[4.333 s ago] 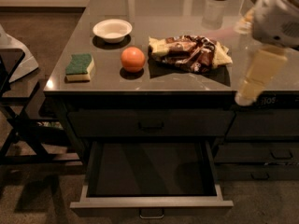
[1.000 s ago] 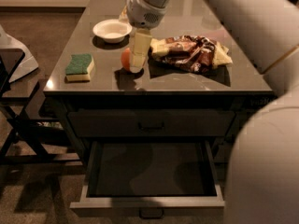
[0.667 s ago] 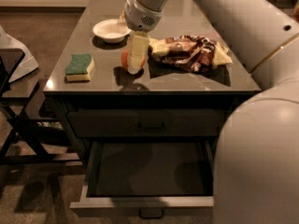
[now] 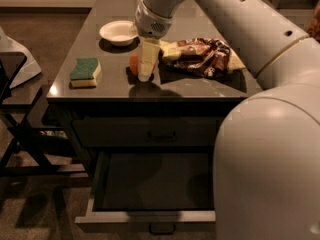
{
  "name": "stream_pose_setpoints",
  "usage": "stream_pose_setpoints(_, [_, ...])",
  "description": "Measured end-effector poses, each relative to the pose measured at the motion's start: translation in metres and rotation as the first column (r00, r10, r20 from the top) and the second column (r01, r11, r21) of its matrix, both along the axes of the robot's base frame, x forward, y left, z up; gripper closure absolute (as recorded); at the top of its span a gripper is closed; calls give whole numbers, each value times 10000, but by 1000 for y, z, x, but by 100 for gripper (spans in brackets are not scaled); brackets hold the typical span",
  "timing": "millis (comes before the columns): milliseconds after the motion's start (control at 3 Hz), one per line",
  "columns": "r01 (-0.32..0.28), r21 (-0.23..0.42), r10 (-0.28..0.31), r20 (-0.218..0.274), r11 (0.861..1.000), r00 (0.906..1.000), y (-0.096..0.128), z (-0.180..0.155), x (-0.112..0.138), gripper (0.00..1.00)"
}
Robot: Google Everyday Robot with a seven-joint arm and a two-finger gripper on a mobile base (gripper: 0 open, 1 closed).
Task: Place orange into middle drawer
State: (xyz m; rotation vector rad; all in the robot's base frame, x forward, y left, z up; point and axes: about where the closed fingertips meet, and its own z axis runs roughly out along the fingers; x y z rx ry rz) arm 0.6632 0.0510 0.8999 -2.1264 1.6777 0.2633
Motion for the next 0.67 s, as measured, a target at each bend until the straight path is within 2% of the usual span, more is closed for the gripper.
stream_pose_setpoints(667, [314, -233, -326, -535, 9992, 9980, -4, -30, 10, 0])
